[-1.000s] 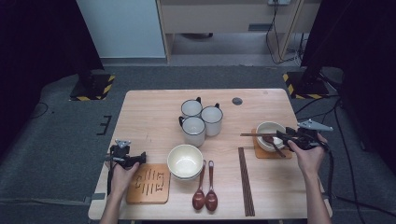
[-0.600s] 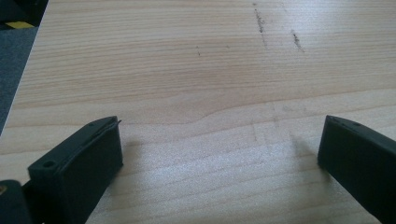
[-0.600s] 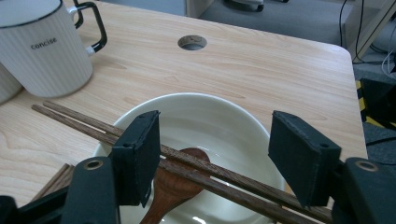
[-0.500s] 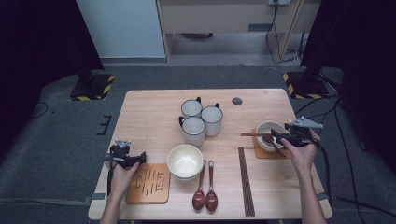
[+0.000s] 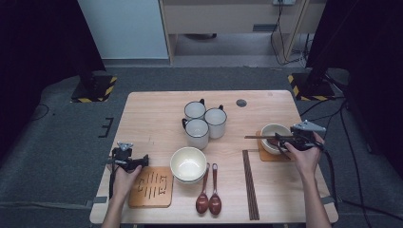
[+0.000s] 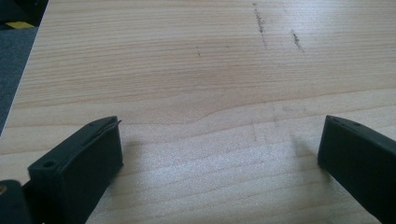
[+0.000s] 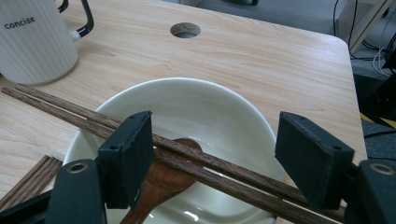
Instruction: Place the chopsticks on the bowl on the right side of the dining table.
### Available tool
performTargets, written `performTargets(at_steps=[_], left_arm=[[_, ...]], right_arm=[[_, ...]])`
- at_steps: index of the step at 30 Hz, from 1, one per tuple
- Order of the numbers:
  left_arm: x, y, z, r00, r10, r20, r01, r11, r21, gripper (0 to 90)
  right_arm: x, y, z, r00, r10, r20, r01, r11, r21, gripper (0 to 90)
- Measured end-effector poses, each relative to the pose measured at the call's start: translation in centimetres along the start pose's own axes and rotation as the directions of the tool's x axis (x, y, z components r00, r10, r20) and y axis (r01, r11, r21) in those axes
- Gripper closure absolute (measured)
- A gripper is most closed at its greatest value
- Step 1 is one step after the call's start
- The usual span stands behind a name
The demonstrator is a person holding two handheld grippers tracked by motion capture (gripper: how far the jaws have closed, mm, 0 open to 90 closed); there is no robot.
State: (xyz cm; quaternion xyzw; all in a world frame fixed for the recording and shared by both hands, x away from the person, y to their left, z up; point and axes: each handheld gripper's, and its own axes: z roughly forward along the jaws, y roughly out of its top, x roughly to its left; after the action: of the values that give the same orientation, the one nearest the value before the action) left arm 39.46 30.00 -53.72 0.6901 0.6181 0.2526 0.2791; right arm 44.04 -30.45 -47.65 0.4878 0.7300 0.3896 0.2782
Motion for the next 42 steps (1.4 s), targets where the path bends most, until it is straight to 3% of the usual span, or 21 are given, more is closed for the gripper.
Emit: performTargets(at_steps=[35, 42], left_arm=[[0.0, 0.0, 0.0, 1.0, 0.0, 0.0, 0.0, 1.0, 0.0, 0.0], [0.0, 0.0, 0.0, 1.0, 0.0, 0.0, 0.0, 1.0, 0.0, 0.0]], right_arm=[[-0.4, 0.0, -0.1, 0.9999, -0.009, 0.004, 0.009, 1.0, -0.001, 28.0], [-0.8, 0.6, -1.7, 0.999, 0.028, -0.033, -0.031, 0.997, -0.072, 35.4]])
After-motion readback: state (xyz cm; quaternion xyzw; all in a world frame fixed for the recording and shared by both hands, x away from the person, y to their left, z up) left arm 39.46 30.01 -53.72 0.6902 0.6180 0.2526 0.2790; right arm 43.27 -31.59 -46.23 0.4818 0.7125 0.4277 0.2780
